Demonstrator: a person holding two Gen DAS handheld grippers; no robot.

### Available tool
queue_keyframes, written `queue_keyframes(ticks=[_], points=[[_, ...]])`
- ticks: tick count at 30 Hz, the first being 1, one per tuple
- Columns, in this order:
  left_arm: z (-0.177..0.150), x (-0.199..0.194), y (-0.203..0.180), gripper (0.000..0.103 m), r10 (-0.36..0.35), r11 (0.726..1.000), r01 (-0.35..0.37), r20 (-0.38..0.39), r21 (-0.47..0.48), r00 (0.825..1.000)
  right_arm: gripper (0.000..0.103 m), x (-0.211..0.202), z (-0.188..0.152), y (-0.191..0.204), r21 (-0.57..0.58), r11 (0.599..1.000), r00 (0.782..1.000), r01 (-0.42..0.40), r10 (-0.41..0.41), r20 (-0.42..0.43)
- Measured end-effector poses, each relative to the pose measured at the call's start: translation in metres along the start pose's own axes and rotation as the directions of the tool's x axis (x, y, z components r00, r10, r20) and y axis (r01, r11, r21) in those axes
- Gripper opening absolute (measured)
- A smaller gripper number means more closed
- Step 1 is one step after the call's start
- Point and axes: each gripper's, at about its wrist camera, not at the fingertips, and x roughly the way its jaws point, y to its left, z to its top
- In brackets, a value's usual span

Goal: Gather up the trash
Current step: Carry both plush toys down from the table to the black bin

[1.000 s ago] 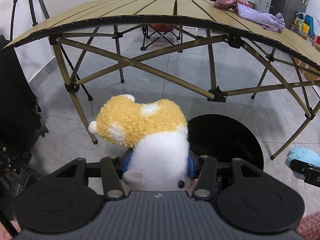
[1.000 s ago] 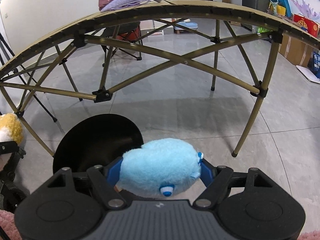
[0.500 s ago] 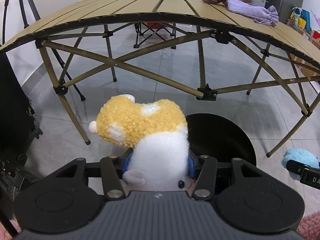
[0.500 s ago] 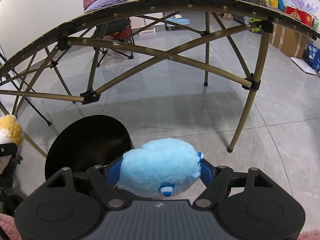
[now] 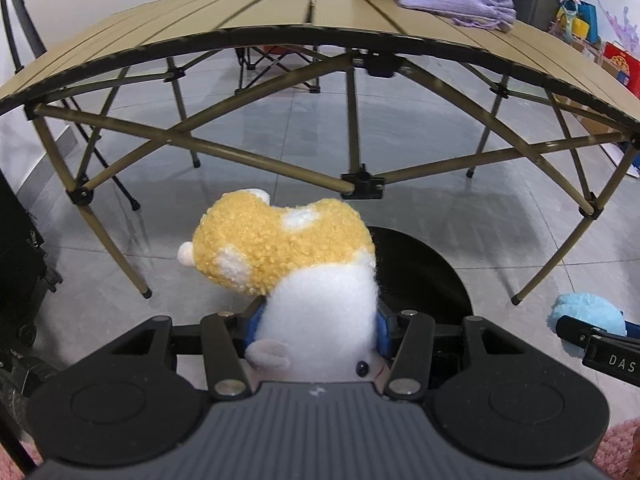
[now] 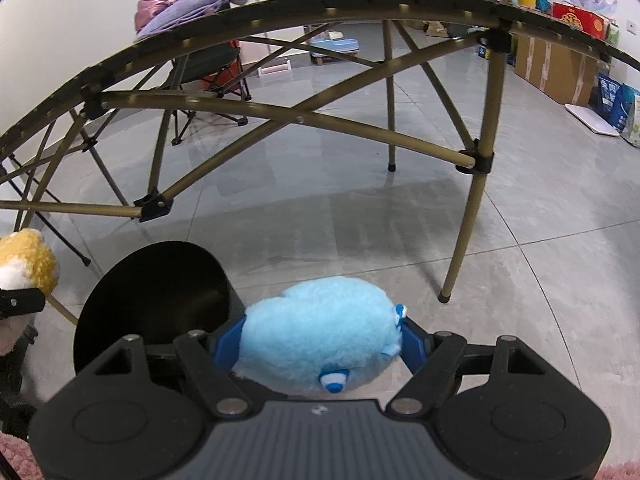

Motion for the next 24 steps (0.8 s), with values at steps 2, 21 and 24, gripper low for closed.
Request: queue_keyframes(ticks=[2,21,24], points=[[0.001,0.003,-0.007,0.052,-0.004,1.000,0.004,-0.005,0.009,1.000,0.076,0.000,0.000,-0.005,0.010,1.000,1.000,0.003,-0.003,0.000],[0.009,0.033,-0.050,0.052,-0.030,0.998,0.034,-0.079,0.046,0.996,0.076,0.009,0.001,-0.040,0.092,0.996,1.000,0.022,-0.022,-0.001],[0.009,0.037,-0.055,0.052,-0.033,0.998,0.037,-0.092,0.044,0.995,0.076,0.011,0.000,-0.044,0.102,0.995,1.000,0.026,-0.025,-0.006]])
